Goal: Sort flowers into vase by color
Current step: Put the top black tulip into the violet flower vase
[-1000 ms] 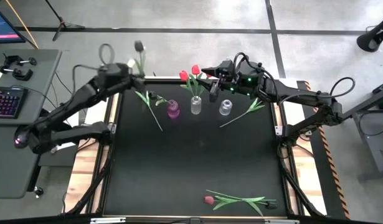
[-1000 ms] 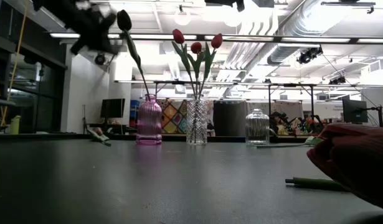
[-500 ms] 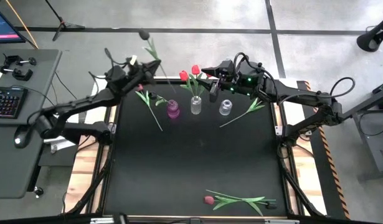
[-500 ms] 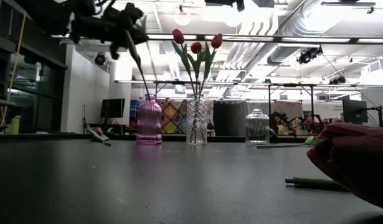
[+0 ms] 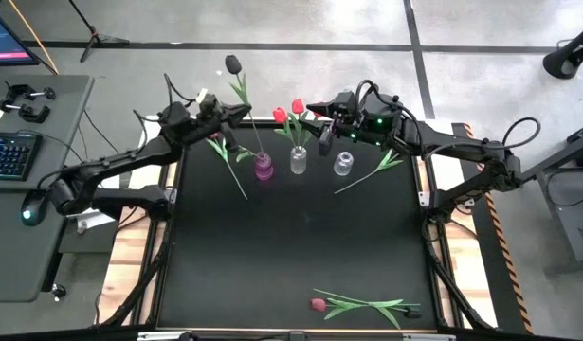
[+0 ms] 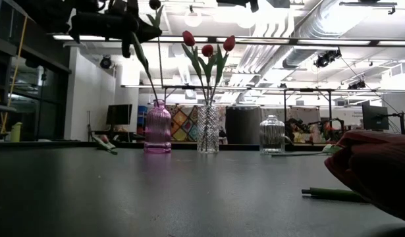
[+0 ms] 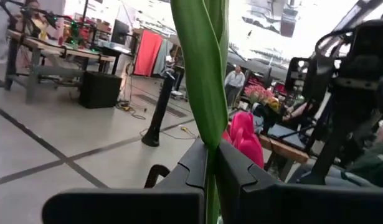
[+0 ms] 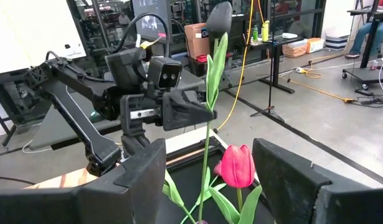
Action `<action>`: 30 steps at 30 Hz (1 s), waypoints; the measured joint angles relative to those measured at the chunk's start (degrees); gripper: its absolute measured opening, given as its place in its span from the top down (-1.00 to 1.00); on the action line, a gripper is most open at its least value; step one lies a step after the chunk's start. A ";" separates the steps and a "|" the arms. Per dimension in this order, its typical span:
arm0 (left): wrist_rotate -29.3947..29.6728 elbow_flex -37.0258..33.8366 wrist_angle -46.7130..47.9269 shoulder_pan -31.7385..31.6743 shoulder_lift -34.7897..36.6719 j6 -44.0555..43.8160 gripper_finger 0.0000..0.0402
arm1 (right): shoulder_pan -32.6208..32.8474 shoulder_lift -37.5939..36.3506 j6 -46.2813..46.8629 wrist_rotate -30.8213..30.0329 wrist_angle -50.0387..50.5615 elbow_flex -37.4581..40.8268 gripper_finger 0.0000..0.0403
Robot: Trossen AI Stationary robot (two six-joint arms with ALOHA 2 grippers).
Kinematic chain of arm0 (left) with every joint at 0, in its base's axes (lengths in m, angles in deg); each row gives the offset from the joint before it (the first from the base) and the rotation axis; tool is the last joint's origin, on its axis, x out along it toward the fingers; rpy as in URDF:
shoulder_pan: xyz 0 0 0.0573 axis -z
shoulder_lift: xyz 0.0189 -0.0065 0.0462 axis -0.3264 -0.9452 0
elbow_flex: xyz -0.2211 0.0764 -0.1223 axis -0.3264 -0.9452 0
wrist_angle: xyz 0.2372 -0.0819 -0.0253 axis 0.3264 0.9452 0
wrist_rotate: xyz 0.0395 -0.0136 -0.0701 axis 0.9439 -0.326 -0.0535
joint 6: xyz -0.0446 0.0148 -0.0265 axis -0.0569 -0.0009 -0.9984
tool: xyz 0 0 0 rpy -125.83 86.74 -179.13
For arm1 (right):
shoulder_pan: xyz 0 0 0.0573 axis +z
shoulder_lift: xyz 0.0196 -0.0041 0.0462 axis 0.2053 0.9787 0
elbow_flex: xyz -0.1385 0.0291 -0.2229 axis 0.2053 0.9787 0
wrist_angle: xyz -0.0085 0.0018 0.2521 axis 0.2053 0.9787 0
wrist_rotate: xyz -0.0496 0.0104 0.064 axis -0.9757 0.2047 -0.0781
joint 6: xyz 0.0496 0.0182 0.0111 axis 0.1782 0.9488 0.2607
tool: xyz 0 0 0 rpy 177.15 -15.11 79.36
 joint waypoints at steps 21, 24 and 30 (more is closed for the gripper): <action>7.70 -4.71 -2.38 3.11 -0.54 6.00 1.00 | -0.02 0.00 1.37 0.15 0.01 0.00 -0.13; 7.19 -4.71 -1.89 3.72 -0.54 5.16 1.00 | -0.02 0.00 1.36 0.20 0.00 0.00 -0.13; 7.14 -4.71 1.01 5.34 -0.54 6.01 0.91 | -0.02 0.00 1.43 0.22 0.02 0.00 -0.13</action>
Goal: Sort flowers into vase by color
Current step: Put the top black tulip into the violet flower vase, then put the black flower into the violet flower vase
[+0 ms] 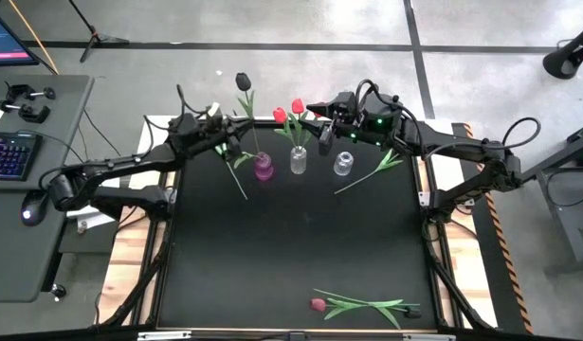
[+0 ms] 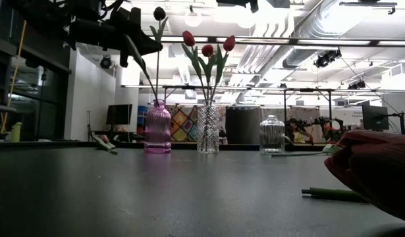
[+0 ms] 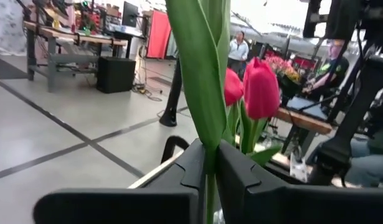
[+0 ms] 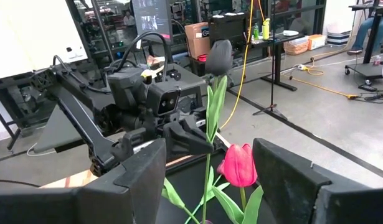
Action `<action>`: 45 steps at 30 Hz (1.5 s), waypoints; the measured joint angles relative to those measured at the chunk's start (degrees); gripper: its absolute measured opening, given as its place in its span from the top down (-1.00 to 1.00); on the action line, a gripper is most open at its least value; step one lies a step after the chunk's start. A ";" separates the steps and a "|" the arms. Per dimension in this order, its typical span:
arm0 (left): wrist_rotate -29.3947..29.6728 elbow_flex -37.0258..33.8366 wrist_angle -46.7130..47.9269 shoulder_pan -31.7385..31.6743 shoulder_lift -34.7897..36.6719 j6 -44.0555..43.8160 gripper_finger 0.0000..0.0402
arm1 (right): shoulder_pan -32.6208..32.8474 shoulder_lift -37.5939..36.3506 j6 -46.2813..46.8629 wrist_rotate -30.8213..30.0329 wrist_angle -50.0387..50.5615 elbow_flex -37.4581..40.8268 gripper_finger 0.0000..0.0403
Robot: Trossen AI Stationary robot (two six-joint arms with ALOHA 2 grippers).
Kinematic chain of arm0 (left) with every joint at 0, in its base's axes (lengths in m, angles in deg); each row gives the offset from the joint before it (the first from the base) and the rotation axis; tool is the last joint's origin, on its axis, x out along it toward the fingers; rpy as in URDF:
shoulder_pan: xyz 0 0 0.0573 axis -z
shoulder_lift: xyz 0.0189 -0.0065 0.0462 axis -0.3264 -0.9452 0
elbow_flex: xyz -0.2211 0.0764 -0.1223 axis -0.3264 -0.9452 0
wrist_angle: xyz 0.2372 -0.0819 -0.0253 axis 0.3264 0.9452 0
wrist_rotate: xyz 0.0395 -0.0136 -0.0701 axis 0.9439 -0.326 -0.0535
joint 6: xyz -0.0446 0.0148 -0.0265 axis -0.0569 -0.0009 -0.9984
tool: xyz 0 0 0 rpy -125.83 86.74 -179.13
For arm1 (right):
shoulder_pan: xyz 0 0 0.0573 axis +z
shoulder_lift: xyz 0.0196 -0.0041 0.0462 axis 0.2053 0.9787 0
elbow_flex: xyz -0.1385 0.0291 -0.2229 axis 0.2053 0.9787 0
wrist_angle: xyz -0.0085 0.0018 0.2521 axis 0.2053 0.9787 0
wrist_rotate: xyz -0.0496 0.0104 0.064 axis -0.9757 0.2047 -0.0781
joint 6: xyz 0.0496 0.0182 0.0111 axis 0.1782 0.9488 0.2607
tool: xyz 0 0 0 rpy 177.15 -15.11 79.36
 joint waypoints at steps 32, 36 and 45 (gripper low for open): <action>2.96 0.02 3.40 -1.77 15.07 -2.44 0.02 | 0.04 -1.76 4.15 7.02 16.34 0.00 -0.13; 5.06 0.06 0.63 -2.39 17.98 -4.22 0.02 | 0.01 -1.84 6.48 7.49 23.51 0.00 -0.13; 5.25 0.11 -11.63 -2.80 18.60 -15.61 0.02 | 1.59 -1.84 11.73 23.65 42.65 1.90 -0.13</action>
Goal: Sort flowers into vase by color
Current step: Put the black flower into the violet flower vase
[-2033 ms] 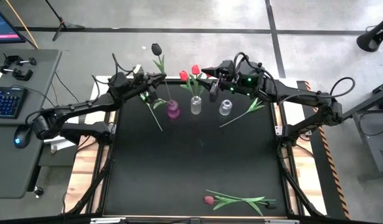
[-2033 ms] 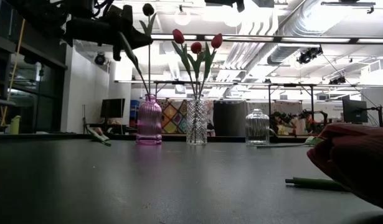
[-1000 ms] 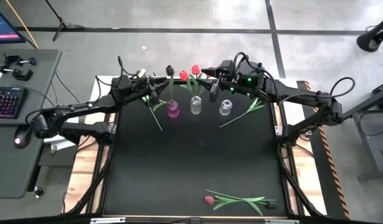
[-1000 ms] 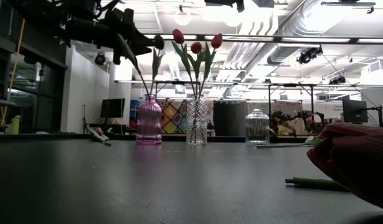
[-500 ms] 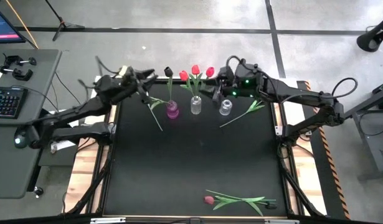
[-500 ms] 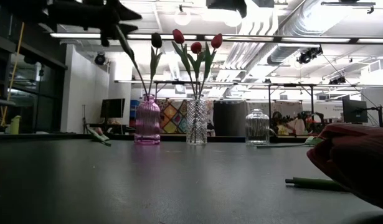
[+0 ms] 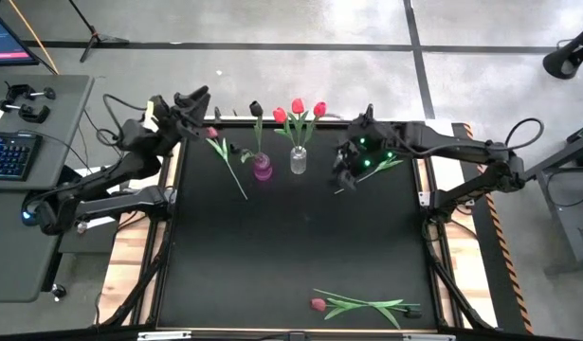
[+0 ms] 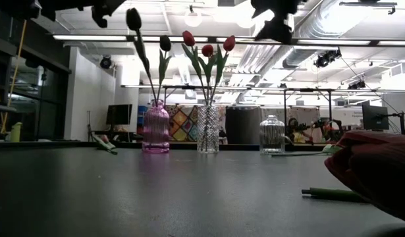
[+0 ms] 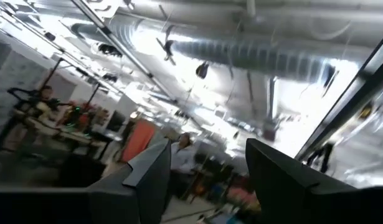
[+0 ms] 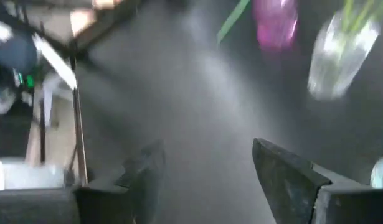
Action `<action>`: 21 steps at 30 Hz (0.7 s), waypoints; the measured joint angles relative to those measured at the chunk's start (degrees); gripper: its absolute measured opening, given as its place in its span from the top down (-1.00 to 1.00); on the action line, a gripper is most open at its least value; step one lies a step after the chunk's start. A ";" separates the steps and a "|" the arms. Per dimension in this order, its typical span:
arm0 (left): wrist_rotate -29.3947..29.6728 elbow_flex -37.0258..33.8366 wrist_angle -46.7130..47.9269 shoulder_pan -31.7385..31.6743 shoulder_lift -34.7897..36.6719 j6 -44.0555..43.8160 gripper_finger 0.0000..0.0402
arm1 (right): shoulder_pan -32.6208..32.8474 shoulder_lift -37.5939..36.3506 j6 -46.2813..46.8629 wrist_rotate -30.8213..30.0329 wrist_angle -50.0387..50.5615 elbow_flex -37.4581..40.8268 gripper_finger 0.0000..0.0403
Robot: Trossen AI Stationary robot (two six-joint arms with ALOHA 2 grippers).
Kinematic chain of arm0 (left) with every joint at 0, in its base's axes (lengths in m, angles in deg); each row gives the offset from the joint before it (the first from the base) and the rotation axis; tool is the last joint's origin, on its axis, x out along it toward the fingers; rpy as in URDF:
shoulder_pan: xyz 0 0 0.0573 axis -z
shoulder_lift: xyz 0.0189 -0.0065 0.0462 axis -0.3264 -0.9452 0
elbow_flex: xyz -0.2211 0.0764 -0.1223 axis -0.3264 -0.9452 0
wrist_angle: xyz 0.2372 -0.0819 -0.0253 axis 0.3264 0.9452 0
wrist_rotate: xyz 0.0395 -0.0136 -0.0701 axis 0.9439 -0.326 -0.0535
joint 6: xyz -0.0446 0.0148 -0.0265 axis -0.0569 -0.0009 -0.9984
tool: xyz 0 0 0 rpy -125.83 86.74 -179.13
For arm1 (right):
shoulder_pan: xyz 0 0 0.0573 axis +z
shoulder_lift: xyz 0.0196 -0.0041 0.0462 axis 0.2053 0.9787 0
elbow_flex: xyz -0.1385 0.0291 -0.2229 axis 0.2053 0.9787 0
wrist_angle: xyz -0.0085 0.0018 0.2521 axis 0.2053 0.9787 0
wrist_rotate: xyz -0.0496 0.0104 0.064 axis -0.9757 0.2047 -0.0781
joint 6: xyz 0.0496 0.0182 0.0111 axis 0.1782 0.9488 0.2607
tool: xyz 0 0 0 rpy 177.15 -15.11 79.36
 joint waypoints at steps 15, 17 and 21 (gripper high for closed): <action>-0.61 1.64 -0.29 0.02 0.03 -1.89 0.02 | 19.51 0.02 23.75 10.44 0.27 18.91 -0.13; -0.61 1.64 0.04 0.02 0.03 -1.90 0.02 | 24.56 0.04 29.50 12.41 -2.35 22.37 -0.13; -0.61 1.64 0.09 0.02 0.03 -1.91 0.02 | 35.13 0.04 41.76 15.49 -11.65 28.41 -0.13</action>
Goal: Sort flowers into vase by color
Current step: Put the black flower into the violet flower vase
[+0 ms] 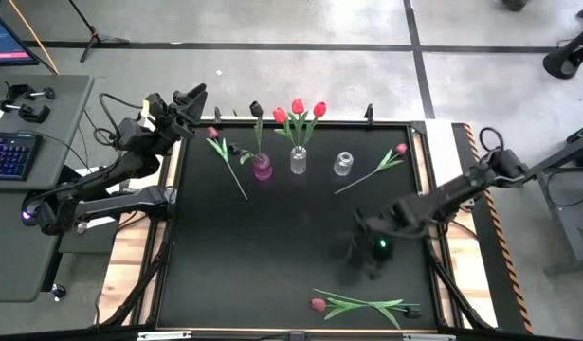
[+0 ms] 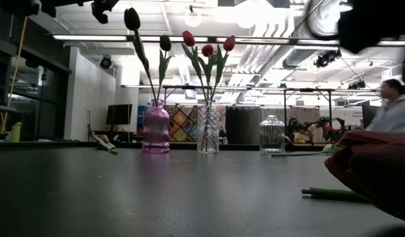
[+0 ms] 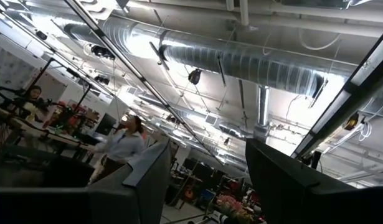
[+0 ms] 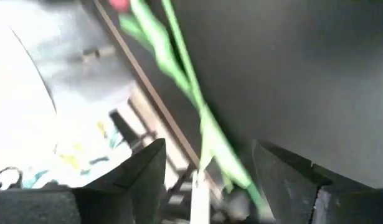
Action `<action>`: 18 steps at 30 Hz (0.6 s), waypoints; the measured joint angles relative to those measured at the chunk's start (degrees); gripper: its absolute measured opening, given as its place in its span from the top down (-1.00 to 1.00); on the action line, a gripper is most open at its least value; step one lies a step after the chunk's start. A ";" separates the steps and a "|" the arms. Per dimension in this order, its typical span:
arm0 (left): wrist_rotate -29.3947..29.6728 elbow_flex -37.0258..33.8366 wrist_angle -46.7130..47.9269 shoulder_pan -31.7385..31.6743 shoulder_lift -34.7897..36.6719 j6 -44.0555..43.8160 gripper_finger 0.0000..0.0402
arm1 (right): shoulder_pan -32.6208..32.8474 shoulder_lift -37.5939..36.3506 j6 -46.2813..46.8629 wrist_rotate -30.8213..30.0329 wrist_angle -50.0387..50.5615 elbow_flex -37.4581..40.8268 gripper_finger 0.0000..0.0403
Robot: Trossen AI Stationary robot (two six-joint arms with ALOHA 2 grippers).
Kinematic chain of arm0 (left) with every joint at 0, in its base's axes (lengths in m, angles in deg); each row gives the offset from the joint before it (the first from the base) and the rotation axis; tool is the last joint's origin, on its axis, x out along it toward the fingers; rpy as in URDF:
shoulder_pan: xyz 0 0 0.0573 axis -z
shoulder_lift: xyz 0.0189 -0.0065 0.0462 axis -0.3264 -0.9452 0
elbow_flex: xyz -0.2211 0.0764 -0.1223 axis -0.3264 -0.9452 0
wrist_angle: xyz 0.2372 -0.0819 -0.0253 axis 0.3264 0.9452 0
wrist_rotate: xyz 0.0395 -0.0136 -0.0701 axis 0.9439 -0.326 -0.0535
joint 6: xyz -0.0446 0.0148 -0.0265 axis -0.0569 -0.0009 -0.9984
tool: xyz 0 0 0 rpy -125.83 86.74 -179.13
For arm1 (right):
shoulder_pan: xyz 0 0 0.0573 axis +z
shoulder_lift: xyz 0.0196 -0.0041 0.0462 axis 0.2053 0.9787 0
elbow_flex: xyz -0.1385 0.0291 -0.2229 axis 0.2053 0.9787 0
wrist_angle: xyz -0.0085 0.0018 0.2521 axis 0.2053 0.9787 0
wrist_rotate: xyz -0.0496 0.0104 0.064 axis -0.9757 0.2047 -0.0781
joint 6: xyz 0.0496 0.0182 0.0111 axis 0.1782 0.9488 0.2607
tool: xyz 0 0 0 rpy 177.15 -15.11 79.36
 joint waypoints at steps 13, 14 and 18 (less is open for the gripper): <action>0.00 0.00 0.04 0.00 0.00 0.06 0.02 | 17.19 0.23 21.69 -9.16 -18.68 3.79 -0.13; 0.00 0.00 0.03 0.00 0.00 -0.02 0.02 | 17.17 0.24 22.52 -10.04 -20.73 3.79 -0.13; 0.00 0.00 0.04 0.00 0.00 -0.06 0.02 | 17.15 0.22 33.07 -17.84 -29.31 3.79 -0.13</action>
